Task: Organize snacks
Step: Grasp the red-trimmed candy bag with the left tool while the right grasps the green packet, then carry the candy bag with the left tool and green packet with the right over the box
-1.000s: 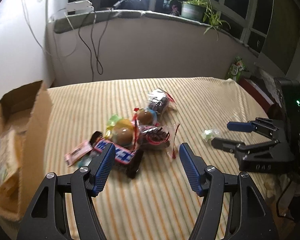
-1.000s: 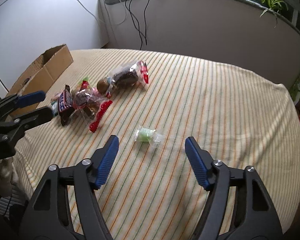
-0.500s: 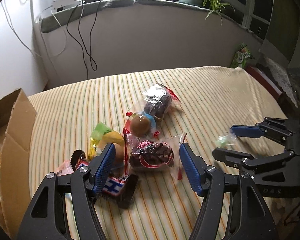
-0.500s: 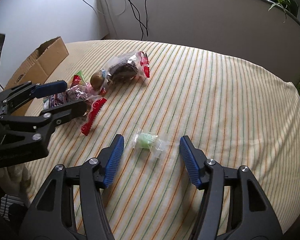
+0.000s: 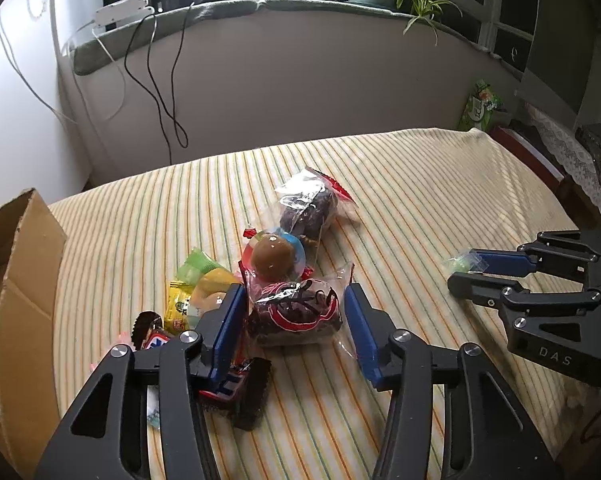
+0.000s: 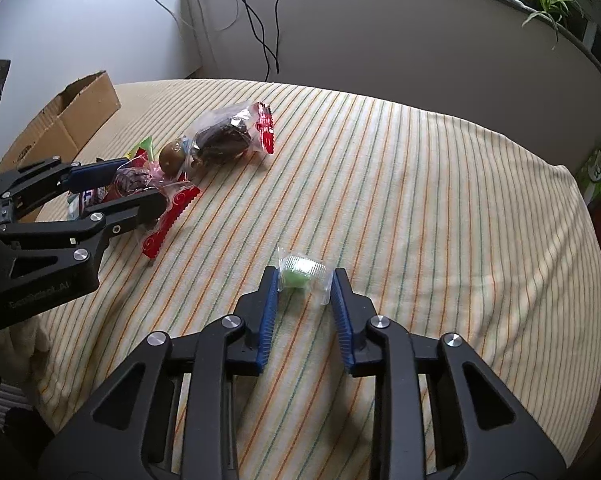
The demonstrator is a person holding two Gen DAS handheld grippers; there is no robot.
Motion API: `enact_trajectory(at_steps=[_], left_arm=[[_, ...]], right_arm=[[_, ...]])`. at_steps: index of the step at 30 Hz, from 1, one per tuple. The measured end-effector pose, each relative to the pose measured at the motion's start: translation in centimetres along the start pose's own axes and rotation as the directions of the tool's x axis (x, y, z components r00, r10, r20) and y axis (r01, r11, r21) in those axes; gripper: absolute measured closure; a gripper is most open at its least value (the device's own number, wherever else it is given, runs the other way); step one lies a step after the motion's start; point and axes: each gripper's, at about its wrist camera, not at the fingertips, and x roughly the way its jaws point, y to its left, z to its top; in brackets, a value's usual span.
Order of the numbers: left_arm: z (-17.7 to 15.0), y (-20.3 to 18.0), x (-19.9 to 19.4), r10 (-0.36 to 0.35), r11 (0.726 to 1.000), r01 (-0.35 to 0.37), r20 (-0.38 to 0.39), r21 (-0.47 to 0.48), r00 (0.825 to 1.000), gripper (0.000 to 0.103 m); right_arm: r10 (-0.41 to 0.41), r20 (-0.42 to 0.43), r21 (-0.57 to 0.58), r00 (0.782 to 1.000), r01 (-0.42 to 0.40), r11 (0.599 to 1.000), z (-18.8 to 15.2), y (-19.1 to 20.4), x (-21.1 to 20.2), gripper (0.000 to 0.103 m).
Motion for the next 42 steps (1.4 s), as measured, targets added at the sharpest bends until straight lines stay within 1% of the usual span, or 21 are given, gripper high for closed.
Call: enact_trajectory(at_steps=[7,16,22,31,37,42], left_arm=[[-0.2,0.1,-1.3,-0.026,0.999,0.027,0.021,-0.025,0.999,0.054],[-0.2,0.5,-4.8,-0.051,0.997,0.056,0.096,-0.052,0.994,0.054],[-0.5,1.2,-7.5,-0.053,0.996,0.063,0.147,-0.069,0.988,0.054],[-1.1,3.8,-10.6,-0.018,0.993,0.040,0.196,-0.108,0.980,0.054],[-1.8,6.0,-12.4,0.027,0.990,0.005,0.221,-0.142,0.975,0.054],[-2.6,7.8,-13.4,0.065,0.985,-0.026,0.230,-0.170,0.971,0.054]], right_arm=[[0.016,0.028,0.013,0.999,-0.017,1.000,-0.1,0.1,-1.2,0.076],[0.031,0.084,0.021,0.996,-0.033,0.999,0.2,0.3,-4.0,0.076],[0.041,0.120,-0.002,0.992,-0.041,0.999,0.7,1.8,-5.9,0.076],[0.075,0.153,-0.055,0.985,-0.067,0.996,2.2,5.0,-7.4,0.076],[0.099,0.161,-0.086,0.982,-0.086,0.993,3.3,7.1,-7.5,0.076],[0.124,0.164,-0.122,0.979,-0.104,0.987,4.3,9.6,-7.5,0.076]])
